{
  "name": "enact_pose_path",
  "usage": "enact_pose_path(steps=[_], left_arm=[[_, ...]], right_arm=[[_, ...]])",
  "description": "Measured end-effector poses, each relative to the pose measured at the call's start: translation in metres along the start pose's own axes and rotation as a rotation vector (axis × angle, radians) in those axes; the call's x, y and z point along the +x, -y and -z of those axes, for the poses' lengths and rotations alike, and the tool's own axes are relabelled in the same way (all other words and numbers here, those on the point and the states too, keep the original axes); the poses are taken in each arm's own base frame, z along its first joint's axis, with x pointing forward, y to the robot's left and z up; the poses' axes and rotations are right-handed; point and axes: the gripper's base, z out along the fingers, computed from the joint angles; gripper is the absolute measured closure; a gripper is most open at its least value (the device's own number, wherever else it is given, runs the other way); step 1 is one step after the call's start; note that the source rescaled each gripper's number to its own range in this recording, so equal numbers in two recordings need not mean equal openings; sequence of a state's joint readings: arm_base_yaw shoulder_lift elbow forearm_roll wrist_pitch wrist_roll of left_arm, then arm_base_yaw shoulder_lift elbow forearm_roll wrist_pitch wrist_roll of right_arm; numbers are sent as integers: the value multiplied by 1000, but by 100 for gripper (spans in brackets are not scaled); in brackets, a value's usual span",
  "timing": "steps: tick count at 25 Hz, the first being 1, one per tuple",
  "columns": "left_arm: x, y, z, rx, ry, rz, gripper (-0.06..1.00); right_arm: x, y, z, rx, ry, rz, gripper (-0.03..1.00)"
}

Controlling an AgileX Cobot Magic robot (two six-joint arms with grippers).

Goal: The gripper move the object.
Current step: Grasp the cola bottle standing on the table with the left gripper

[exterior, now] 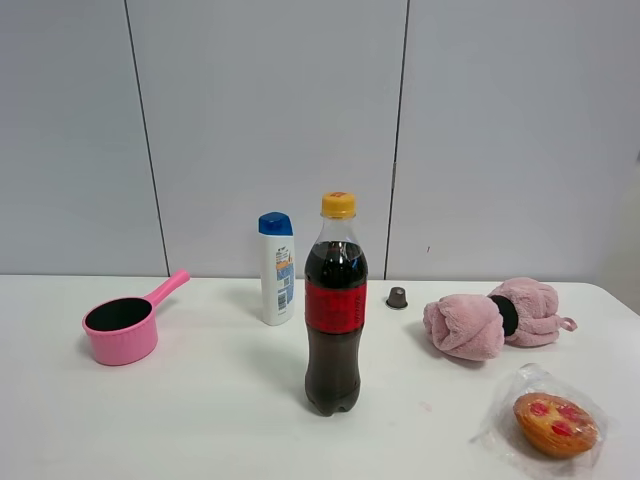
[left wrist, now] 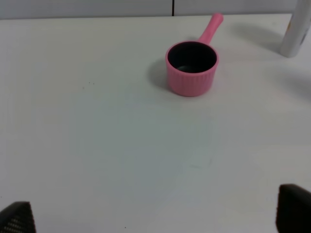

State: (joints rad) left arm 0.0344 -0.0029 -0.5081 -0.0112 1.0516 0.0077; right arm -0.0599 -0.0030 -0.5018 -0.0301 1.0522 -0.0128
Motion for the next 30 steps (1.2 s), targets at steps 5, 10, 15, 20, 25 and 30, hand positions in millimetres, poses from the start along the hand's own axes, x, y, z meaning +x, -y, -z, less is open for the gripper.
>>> enact_pose_path(steps=[5,10,15,20,25,30], left_arm=[[0,0,0,0,0,0,-6],[0,0,0,0,0,0,-6],[0,0,0,0,0,0,-6],[0,0,0,0,0,0,-6],[0,0,0,0,0,0,-6],[0,0,0,0,0,0,-6]], right_arm=[[0,0,0,0,0,0,-3],[0,0,0,0,0,0,-3],[0,0,0,0,0,0,-3],[0,0,0,0,0,0,-3],[0,0,0,0,0,0,-3],[0,0,0,0,0,0,-3]])
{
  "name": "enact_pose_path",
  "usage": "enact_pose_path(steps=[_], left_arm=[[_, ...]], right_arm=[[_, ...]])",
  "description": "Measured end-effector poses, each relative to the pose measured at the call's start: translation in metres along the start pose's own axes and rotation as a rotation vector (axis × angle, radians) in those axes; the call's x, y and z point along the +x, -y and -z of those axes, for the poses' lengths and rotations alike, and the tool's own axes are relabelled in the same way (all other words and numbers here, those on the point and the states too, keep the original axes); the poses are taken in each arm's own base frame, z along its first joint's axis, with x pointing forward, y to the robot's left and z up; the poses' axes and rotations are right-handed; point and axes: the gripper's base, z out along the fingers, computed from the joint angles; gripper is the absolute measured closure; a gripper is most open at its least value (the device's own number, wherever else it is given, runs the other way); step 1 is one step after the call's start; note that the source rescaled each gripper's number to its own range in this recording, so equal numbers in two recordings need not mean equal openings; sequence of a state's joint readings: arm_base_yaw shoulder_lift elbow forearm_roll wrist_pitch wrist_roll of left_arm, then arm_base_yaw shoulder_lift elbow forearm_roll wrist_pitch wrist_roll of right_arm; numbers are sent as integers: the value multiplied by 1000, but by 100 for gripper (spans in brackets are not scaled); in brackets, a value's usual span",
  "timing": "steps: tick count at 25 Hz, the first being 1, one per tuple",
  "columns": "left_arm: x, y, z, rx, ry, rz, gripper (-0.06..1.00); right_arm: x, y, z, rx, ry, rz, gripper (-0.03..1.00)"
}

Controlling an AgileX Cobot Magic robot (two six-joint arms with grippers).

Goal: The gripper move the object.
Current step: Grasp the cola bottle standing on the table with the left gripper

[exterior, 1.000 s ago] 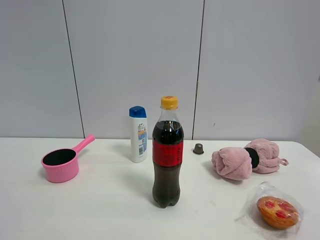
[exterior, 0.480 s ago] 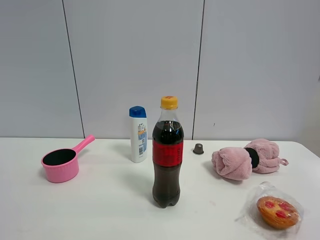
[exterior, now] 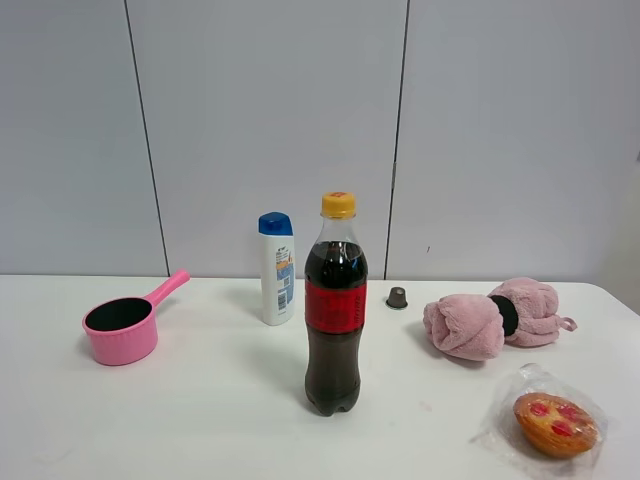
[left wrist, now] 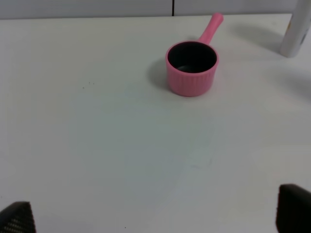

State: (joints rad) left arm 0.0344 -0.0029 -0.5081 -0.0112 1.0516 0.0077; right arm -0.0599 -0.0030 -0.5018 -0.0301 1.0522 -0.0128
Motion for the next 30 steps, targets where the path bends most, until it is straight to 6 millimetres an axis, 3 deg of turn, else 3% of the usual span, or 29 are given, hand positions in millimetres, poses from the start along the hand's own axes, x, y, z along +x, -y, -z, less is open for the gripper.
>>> enact_pose_path(steps=[21,30], left_arm=[[-1,5,0,58,5,-11,-6],[-29,15,9,176,302,81,-6]], right_arm=[[0,0,0,0,0,0,-3],[0,0,0,0,0,0,-3]])
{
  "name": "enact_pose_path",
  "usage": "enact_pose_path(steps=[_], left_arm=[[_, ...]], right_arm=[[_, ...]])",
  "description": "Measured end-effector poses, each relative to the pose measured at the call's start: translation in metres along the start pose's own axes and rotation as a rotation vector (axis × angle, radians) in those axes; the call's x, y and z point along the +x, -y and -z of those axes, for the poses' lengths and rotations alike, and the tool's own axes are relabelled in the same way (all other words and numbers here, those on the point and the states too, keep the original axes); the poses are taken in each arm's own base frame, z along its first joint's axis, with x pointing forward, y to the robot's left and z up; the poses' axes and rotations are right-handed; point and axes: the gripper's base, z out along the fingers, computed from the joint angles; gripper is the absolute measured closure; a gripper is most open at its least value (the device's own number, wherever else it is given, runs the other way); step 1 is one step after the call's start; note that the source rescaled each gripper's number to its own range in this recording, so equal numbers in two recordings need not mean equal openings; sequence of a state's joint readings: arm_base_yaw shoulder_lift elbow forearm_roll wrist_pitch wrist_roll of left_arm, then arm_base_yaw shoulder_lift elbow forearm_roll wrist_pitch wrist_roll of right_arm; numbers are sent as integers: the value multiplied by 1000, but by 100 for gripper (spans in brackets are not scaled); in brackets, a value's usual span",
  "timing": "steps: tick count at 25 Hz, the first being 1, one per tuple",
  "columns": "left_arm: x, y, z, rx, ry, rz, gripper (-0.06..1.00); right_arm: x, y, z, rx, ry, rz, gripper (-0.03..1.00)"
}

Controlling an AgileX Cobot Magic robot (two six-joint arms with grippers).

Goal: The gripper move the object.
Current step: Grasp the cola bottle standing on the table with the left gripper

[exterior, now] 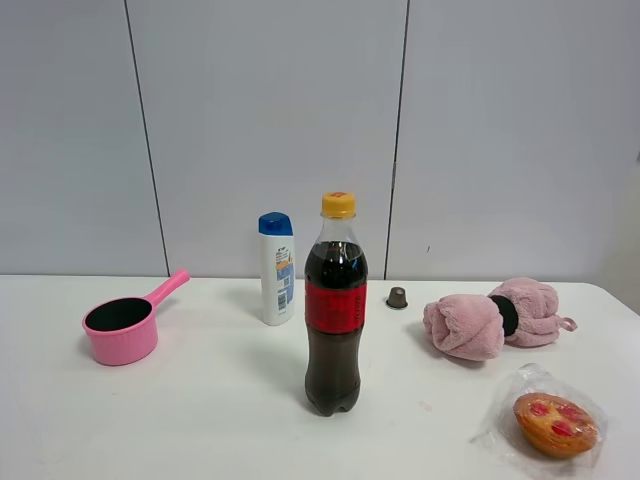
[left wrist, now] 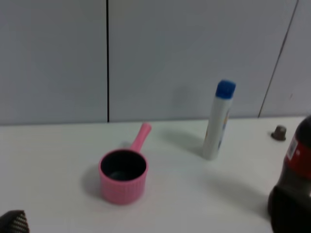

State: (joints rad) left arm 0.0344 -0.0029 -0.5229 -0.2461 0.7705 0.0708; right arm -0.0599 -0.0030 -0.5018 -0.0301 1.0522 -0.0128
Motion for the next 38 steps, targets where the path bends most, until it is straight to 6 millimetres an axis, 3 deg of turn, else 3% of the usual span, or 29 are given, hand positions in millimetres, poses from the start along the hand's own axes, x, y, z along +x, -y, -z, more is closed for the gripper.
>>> enact_pose_path(steps=[6,12,18,25,30,38], left_arm=[[-7,-3,-6,-18,150,-44,-6],[15,-14,-30,-55,201,-48,-6],[24,-19,-49,-75,122,-39,-6],[26,-28,-99,-98,-68,-55,-6],[27,-14,-137,26,-55,-89,-6],[23,28,-185,216,-134,-141,-6]], right_arm=[[0,0,0,0,0,0,-3],[0,0,0,0,0,0,-3],[0,0,0,0,0,0,-3],[0,0,0,0,0,0,-3],[0,0,0,0,0,0,-3],[0,0,0,0,0,0,-3]])
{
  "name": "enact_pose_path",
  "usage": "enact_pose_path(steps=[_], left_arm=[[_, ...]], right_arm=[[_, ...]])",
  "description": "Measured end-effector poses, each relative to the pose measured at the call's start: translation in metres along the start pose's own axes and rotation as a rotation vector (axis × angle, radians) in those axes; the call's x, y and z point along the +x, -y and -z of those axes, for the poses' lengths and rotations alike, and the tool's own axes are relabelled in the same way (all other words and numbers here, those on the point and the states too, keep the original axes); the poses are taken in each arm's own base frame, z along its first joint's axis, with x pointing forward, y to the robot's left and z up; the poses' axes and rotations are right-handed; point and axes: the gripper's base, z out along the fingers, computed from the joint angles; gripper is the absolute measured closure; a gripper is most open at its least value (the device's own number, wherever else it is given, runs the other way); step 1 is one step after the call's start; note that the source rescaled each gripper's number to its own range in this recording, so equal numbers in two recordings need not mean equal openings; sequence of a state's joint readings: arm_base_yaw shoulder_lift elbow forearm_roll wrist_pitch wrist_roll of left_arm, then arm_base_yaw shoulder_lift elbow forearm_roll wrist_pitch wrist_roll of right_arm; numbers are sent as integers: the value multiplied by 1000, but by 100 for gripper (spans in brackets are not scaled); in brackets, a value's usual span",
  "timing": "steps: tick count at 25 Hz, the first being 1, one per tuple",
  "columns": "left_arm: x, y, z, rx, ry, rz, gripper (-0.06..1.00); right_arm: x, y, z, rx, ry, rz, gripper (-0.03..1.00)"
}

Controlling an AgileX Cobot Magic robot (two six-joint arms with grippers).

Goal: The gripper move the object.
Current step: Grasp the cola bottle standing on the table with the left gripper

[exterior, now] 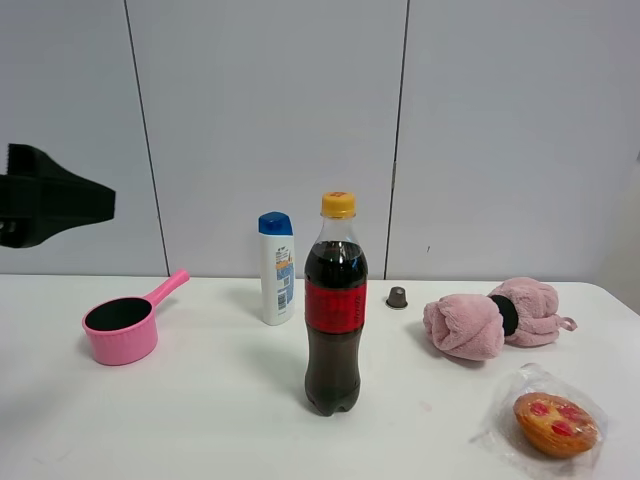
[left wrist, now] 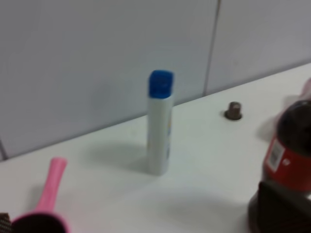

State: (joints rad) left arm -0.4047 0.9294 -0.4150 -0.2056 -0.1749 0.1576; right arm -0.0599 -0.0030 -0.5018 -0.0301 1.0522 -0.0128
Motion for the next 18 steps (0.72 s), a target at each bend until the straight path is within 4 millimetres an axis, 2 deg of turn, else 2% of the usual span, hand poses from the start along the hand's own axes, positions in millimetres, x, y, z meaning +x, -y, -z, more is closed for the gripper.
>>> enact_pose_path(steps=[3,7,13,18], left_arm=[[-8,14,-11,63,23,-37,-6],[-12,36,-13,163,80,-79,-6],[-2,67,-17,295,53,-115,-6],[11,78,-35,308,42,-131,-6]], right_arm=[[0,0,0,0,0,0,-3],[0,0,0,0,0,0,-3],[0,0,0,0,0,0,-3],[0,0,0,0,0,0,-3]])
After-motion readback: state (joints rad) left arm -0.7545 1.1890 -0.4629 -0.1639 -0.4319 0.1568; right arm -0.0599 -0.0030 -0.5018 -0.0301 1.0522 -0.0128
